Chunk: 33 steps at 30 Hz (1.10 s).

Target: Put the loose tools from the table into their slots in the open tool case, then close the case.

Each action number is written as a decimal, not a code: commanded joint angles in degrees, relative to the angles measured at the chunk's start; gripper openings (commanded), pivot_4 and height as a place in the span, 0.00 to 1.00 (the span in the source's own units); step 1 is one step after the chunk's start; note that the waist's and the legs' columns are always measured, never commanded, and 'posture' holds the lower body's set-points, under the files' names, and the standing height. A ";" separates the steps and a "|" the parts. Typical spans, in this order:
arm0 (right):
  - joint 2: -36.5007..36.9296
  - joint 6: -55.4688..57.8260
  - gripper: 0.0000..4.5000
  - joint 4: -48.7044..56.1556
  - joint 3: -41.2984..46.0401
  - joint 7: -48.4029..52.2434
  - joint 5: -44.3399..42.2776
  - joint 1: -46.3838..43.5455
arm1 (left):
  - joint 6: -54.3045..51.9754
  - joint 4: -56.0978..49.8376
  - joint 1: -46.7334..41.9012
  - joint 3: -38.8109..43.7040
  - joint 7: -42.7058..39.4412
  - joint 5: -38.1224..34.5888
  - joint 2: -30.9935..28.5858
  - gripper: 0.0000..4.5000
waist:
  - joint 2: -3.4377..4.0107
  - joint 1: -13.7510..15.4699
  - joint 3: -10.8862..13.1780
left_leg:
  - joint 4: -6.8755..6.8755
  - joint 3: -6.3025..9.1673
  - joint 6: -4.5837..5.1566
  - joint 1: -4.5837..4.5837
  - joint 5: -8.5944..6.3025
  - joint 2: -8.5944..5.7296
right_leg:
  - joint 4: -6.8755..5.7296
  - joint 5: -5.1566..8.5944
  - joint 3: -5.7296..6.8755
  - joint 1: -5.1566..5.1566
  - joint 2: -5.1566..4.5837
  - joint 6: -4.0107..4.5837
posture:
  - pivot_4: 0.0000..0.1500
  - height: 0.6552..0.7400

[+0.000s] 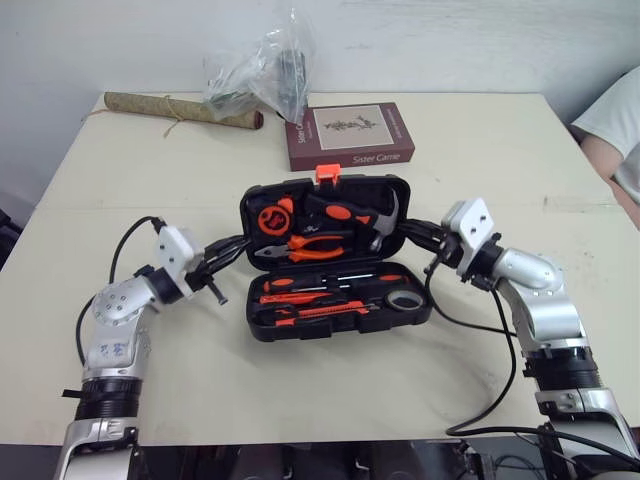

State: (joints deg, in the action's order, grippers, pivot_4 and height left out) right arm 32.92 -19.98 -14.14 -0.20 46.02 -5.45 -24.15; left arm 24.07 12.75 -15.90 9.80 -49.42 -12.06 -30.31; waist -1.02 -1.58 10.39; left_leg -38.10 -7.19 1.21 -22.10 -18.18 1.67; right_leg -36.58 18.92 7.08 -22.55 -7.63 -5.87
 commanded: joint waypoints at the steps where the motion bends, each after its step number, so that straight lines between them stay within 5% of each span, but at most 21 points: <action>1: 3.92 -16.28 0.00 -6.42 -0.92 -3.10 8.85 3.52 | 10.76 1.63 2.67 0.30 1.58 4.87 -2.14 0.00 | 0.00 -0.01 0.00 | -0.01 0.03 0.00 0.07 0.00 0.01 | 0.01 0.00 0.04 0.11 -0.01 0.00 | 1.00 1.00; 8: 7.46 -30.61 0.00 -12.41 -1.03 -14.97 18.64 7.38 | 18.68 -1.26 9.62 -2.03 2.29 8.07 -6.08 0.00 | 0.02 -0.03 -0.01 | 0.00 0.06 0.02 0.30 -0.01 0.05 | 0.02 0.00 0.05 0.31 -0.34 0.01 | 1.00 1.00; 15: 12.55 -34.59 0.70 -10.77 -0.67 -15.66 17.79 12.64 | 18.99 -4.03 17.34 1.94 1.60 5.33 -13.91 0.64 | 0.17 -0.06 0.11 | 0.17 0.23 0.05 0.86 -0.17 0.09 | 0.59 0.07 -0.07 1.02 -0.53 0.13 | 1.00 1.00; 19: 15.99 -33.84 0.70 -10.04 -0.40 -13.39 13.60 16.57 | 14.49 -3.47 21.49 4.47 0.29 0.01 -16.19 0.64 | 0.19 -0.07 0.12 | 0.20 0.25 0.06 0.91 -0.17 0.10 | 0.60 0.07 -0.06 1.08 -0.54 0.14 | 1.00 1.00; 23: 19.88 -26.18 0.70 -4.65 -0.38 -4.27 -0.04 22.58 | 5.64 -5.98 21.43 6.13 0.35 -5.85 -16.38 0.64 | 0.18 0.26 0.13 | 0.19 0.32 0.10 0.90 -0.18 0.07 | 0.62 0.07 0.00 1.12 -0.60 0.13 | 1.00 1.00; 26: 22.73 -15.36 0.51 3.32 0.81 3.33 -12.25 28.91 | 0.04 -7.62 18.30 5.67 1.04 -7.75 -15.85 0.65 | 0.19 0.59 0.13 | 0.16 0.42 0.15 0.90 -0.21 0.07 | 0.64 0.07 0.08 1.20 -0.64 0.13 | 1.00 1.00; 31: 28.05 0.95 0.00 17.15 1.32 12.85 -22.07 38.61 | -8.72 -9.77 10.60 2.59 1.86 -8.03 -13.87 0.27 | 0.26 1.36 0.17 | 0.15 0.47 0.16 0.90 -0.22 0.05 | 0.63 0.07 0.14 1.23 -0.64 0.13 | 1.00 1.00; 33: 28.97 5.88 0.00 21.98 1.08 14.16 -22.66 40.48 | -12.41 -9.71 6.52 0.85 2.26 -7.72 -12.55 0.06 | 0.26 1.51 0.17 | 0.15 0.45 0.16 0.90 -0.22 0.04 | 0.64 0.07 0.15 1.23 -0.63 0.12 | 1.00 1.00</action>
State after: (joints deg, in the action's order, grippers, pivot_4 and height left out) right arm 61.15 -17.23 3.81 0.20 58.79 -26.20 15.87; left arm 13.87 4.55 -8.11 11.36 -47.88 -18.95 -43.09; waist -0.77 -0.07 10.56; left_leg -37.95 -6.74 1.37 -21.21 -18.40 1.71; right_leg -35.95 18.99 7.24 -21.32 -8.23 -5.74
